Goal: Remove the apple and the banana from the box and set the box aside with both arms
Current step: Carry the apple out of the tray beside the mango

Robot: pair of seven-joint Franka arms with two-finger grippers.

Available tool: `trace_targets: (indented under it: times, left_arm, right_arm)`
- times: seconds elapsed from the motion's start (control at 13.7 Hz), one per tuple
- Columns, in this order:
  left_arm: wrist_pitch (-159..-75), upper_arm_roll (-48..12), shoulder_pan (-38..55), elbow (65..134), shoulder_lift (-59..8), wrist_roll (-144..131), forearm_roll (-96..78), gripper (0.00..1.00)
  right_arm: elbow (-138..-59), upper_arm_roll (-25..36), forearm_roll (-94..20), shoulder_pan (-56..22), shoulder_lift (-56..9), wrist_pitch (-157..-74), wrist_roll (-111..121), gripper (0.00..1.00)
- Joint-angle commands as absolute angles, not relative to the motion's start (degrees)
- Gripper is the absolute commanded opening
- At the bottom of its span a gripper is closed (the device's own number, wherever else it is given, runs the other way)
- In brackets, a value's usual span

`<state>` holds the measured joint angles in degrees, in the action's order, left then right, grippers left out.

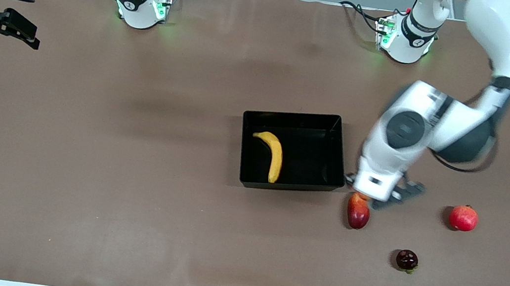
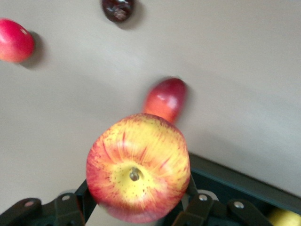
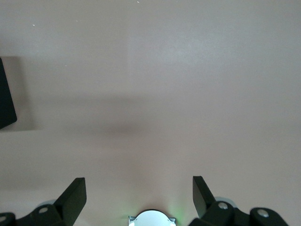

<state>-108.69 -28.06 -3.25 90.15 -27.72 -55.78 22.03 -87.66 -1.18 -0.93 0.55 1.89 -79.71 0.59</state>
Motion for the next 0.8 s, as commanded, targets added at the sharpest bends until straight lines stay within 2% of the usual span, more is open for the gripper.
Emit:
trace_targets:
  times: [0.0,0.22,0.44,0.73]
  left_arm:
    - [-109.15,-28.83,-6.41,90.53,-30.22,-53.09,22.59,0.00]
    - [-109.95,-28.21,-8.07,91.75,-33.48,-53.00,24.34,0.00]
    - [-116.44,-28.21,-10.63,93.95,-36.46,-53.00,28.02,0.00]
    - [-120.58,-28.21,-13.01,94.04,-40.25,-53.00,31.02,0.00]
  right_arm:
    - [-87.01,-1.85,-1.14,1.32,1.67,-79.19,-0.18,1.00]
    - [-87.01,-1.85,-1.14,1.32,1.58,-79.10,-0.18,1.00]
    - [-87.01,-1.76,-1.14,1.32,1.67,-79.10,-0.18,1.00]
    - [-87.10,-1.85,-1.14,1.32,1.67,-79.10,-0.18,1.00]
